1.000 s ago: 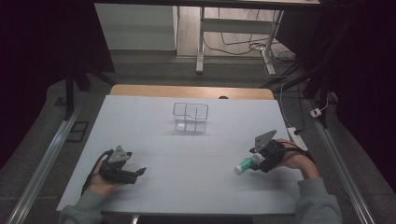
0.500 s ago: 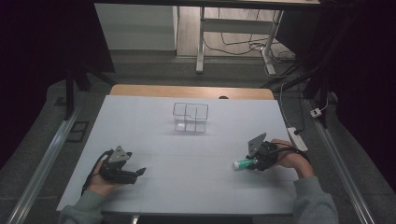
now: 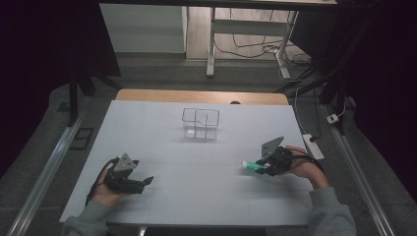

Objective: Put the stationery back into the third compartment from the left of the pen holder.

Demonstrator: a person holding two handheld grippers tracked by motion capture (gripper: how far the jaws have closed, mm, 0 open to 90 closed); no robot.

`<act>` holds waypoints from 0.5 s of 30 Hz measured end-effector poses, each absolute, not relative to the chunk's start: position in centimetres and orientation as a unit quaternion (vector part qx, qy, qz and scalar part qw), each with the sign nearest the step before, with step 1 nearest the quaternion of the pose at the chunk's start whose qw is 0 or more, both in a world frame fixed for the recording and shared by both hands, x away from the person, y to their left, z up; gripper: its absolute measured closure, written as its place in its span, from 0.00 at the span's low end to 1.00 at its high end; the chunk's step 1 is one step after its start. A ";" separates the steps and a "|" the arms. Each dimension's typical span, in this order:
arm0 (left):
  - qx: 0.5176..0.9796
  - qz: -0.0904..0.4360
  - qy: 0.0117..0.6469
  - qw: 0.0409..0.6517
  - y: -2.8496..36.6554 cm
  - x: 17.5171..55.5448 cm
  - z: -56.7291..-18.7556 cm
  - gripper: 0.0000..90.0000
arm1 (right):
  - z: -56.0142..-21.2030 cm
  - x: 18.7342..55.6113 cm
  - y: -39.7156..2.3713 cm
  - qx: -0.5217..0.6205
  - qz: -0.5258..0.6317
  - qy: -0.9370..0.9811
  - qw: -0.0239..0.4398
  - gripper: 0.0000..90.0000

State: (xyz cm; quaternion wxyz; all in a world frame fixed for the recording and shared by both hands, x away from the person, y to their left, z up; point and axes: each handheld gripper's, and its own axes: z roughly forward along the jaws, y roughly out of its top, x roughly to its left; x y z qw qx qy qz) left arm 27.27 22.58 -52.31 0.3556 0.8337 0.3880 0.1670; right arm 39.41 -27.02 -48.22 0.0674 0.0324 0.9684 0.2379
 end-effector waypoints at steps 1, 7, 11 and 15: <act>0.834 0.167 0.388 0.356 22.6 27.3 -52.3 0.19 | -48.1 39.4 -27.0 0.042 0.244 0.966 0.070 0.73; 0.833 0.169 0.387 0.358 22.5 27.3 -52.3 0.19 | -47.7 39.4 -26.4 0.096 0.270 0.955 0.072 0.73; 0.834 0.171 0.384 0.358 22.4 27.2 -52.2 0.19 | -47.5 39.1 -25.8 0.134 0.284 0.947 0.065 0.73; 0.834 0.173 0.382 0.358 22.3 27.2 -52.2 0.19 | -47.5 38.7 -25.5 0.170 0.302 0.936 0.057 0.73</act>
